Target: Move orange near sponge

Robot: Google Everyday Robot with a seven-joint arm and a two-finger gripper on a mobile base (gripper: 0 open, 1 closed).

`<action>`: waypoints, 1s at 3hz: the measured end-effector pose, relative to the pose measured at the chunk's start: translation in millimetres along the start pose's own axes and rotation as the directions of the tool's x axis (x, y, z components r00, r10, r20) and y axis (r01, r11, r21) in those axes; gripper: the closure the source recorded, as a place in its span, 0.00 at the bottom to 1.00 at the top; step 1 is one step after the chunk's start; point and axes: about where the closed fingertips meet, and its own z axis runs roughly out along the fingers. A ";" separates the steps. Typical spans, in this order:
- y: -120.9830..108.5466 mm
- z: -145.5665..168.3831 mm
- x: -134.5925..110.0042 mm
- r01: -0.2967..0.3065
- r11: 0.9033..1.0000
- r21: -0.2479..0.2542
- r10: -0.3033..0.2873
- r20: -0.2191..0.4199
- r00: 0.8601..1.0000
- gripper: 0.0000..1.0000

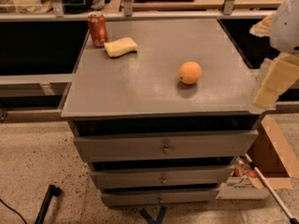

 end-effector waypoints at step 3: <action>-83.5 89.0 -12.3 0.043 0.999 -0.030 -0.033 0.280 0.960 0.00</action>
Offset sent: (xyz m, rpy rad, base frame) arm 0.1140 -0.0143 -0.0392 0.2442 -0.0474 0.1278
